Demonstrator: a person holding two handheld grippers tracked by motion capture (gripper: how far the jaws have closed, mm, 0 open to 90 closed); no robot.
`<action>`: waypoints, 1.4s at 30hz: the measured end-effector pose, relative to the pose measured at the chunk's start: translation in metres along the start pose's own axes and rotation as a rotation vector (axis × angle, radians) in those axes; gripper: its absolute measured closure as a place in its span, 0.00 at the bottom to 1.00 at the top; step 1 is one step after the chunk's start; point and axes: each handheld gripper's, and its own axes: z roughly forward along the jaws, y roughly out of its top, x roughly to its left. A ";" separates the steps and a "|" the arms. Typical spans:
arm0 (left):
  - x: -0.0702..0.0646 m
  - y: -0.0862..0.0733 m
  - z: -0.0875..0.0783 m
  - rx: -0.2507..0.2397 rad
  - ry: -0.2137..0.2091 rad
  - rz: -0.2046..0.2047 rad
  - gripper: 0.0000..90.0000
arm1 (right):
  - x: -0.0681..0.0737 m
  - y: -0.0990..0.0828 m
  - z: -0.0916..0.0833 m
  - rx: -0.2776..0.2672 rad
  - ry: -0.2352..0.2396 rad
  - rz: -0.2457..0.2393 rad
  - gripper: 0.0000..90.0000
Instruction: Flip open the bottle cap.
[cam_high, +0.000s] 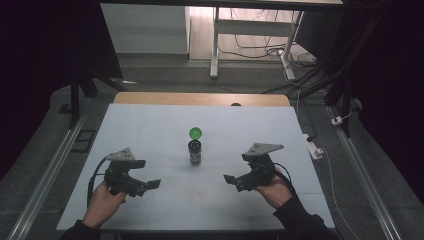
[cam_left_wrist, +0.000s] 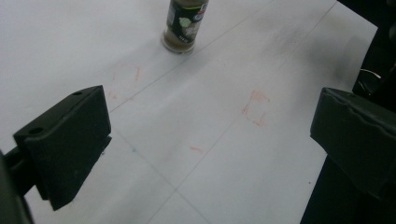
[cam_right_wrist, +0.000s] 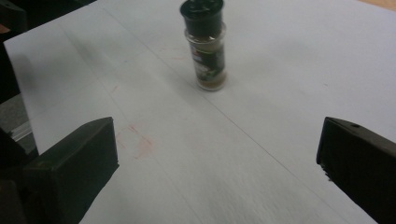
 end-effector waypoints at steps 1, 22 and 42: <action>0.000 -0.002 -0.002 -0.001 0.005 -0.002 0.00 | -0.001 -0.002 -0.003 -0.003 -0.006 0.004 0.00; 0.000 -0.044 -0.047 -0.056 0.087 -0.081 0.00 | -0.021 -0.049 -0.059 -0.028 -0.154 0.092 0.00; -0.002 -0.070 -0.070 -0.047 0.199 -0.120 0.00 | -0.028 -0.090 -0.090 0.026 -0.238 0.203 0.00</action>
